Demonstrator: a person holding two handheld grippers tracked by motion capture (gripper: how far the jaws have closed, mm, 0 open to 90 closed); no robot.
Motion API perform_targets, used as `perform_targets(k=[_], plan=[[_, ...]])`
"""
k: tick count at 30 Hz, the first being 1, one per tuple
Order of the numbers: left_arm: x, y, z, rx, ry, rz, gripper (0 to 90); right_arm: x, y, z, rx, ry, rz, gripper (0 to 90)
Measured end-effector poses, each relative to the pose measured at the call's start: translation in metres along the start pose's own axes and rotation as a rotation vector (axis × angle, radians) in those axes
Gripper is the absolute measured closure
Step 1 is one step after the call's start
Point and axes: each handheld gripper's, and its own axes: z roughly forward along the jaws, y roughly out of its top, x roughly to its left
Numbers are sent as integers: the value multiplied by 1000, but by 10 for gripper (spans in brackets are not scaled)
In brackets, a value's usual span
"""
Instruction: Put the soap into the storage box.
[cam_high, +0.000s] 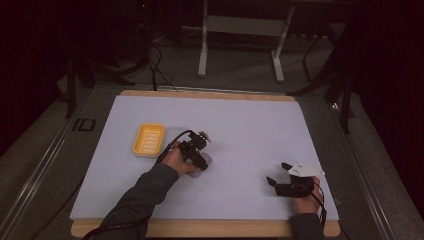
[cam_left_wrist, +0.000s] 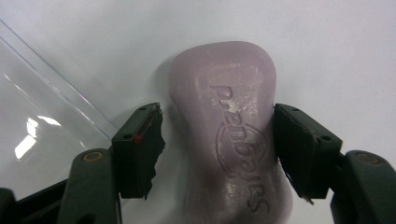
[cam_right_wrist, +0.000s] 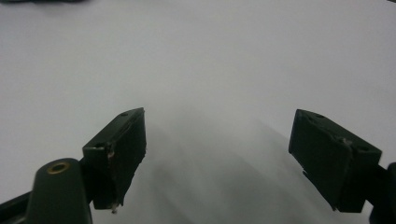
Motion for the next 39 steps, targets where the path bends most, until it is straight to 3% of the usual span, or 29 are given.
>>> perform_targets(k=[6,11,14,19,26,31,39], plan=[[5,4,-1,47,-30,48,416,0,0,0,3,0,-1,187],[6,11,1,99,-53,51,436,0,0,0,2,0,0,186],[4,13,4,132,-40,66,444,0,0,0,2,1,-1,186],[0,14,4,146,-13,78,456,0,0,0,3,1,-2,186],[-6,16,5,196,25,135,487,0,0,1,5,1,-3,185],[-9,15,4,225,13,164,491,0,0,1,5,1,-3,185],[-11,15,5,226,24,151,485,0,0,1,7,0,-4,185]])
